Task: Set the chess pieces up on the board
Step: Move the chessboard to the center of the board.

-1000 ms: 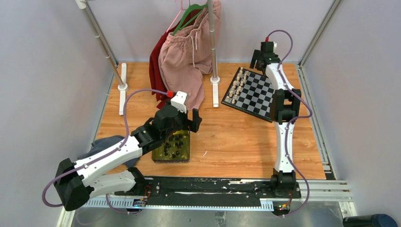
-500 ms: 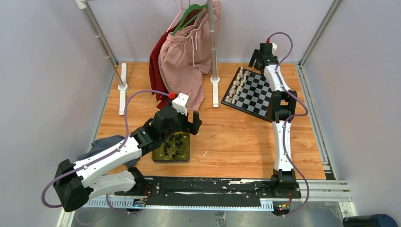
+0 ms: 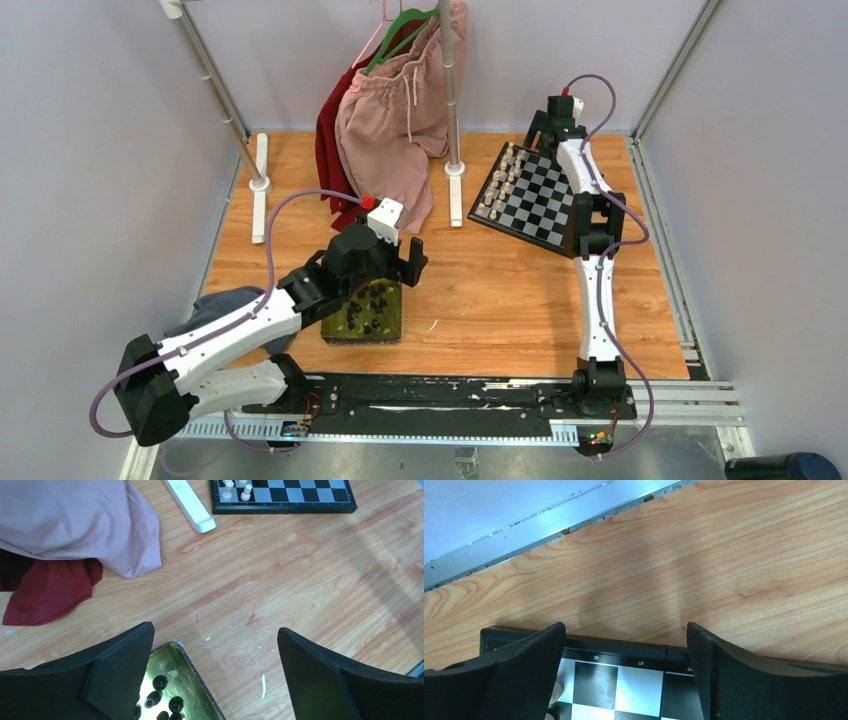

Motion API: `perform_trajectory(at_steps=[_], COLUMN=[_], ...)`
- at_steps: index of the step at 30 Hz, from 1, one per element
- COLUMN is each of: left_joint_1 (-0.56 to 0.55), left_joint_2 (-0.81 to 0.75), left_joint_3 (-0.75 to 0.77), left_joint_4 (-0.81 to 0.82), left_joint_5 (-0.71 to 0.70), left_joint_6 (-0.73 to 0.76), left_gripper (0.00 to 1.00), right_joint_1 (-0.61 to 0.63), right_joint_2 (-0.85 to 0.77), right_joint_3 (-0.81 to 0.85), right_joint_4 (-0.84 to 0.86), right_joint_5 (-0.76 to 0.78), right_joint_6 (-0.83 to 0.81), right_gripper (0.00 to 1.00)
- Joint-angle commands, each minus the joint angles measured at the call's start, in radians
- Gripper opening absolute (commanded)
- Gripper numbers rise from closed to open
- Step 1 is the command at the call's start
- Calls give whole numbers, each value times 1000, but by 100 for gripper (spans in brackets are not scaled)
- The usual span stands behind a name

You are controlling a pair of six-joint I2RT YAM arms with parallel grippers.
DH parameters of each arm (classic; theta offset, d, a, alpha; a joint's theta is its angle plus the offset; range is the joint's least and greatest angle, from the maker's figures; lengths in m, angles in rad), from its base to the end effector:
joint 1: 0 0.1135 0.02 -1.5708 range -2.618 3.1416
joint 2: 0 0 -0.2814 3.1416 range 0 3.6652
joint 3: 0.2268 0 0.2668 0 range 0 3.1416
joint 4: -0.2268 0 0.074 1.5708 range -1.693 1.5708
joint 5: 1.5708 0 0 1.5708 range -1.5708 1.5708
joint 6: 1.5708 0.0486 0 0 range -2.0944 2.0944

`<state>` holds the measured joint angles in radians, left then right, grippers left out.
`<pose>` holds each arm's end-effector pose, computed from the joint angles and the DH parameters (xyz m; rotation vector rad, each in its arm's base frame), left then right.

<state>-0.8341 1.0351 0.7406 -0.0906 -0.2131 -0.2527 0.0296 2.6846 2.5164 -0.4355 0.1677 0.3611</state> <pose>0.1790 -0.1821 0.2918 0.4300 1.9340 -0.5074 0.6392 0.0108 0.1841 0.4511 2.1176 0.0421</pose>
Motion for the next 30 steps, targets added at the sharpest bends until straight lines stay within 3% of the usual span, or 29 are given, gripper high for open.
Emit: perform_trajectory(at_steps=[1, 30], left_joint_1=[4, 4], left_joint_2=[-2, -64], left_joint_3=[6, -63], left_joint_4=[17, -8], left_joint_5=[3, -22], left_joint_6=[14, -31], left_gripper=[100, 100], right_joint_1=[-16, -20], right_joint_2=[22, -65], right_joint_3=[23, -164], right_joint_4=[-61, -113], right_joint_5=[-2, -57], right_joint_6=[3, -13], right_gripper=[95, 95])
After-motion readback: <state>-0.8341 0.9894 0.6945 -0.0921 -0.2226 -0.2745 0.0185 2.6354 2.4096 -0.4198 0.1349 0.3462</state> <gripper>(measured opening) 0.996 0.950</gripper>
